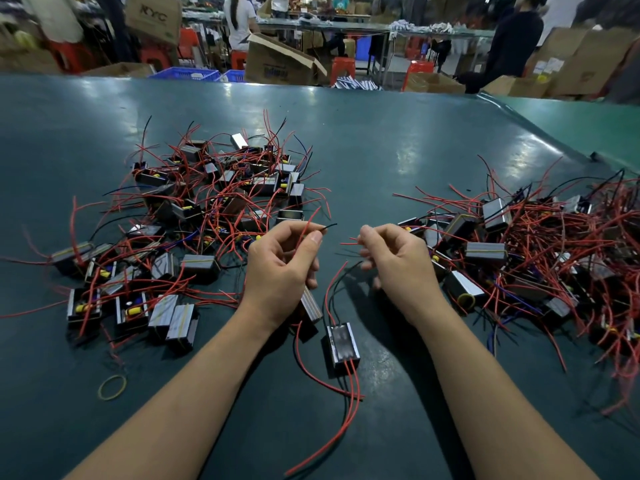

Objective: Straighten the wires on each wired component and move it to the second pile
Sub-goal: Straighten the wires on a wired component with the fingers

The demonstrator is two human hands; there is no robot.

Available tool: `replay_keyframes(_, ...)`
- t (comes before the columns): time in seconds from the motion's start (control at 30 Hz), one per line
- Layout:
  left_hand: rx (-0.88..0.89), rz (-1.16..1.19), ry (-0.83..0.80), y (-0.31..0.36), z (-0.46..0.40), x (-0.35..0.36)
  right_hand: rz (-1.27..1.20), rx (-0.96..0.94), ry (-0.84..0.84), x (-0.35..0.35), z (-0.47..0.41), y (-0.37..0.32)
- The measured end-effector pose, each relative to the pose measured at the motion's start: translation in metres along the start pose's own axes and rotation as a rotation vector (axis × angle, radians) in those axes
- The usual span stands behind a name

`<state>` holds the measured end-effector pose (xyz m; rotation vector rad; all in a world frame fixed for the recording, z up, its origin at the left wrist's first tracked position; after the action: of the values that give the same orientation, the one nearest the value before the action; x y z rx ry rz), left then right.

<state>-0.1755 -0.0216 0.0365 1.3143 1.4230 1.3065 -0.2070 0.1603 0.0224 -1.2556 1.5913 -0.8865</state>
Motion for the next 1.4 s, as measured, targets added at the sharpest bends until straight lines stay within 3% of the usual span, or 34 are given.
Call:
replay_keyframes(0.13,-0.019,0.019,-0.072,0.000,0.003,0.010,0.145,0.040,-0.122,0.005,0.003,0.005)
replay_keyframes(0.3,0.035,-0.151,-0.157,0.001,0.008,0.026,-0.148,0.116,-0.168,0.016,0.010,0.003)
replay_keyframes(0.43,0.080,-0.347,-0.018,0.002,0.003,0.015,-0.407,0.237,-0.140,0.023,0.014,0.006)
replay_keyframes(0.8,0.019,-0.246,-0.040,-0.002,0.001,0.016,-0.638,0.247,-0.023,0.029,0.015,0.003)
replay_keyframes(0.93,-0.005,-0.166,-0.046,-0.005,0.000,0.017,-0.605,0.224,-0.017,0.027,0.015,0.001)
replay_keyframes(1.13,0.040,-0.264,-0.012,0.000,0.000,0.014,-0.391,0.169,-0.101,0.027,0.013,-0.004)
replay_keyframes(1.4,-0.007,-0.287,0.022,-0.002,-0.001,0.010,-0.441,0.233,-0.099,0.027,0.015,-0.001)
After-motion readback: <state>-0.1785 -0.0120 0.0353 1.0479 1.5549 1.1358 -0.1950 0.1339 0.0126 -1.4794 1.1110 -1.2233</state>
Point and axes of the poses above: each hand's wrist, its own z-axis away from the middle knuckle, its own x-axis out of the palm, y = z × x, the point moved 10 cm from there along -z, towards the middle knuckle, and after that the axes turned 11 degrees about -x, right-handed, at the moved point
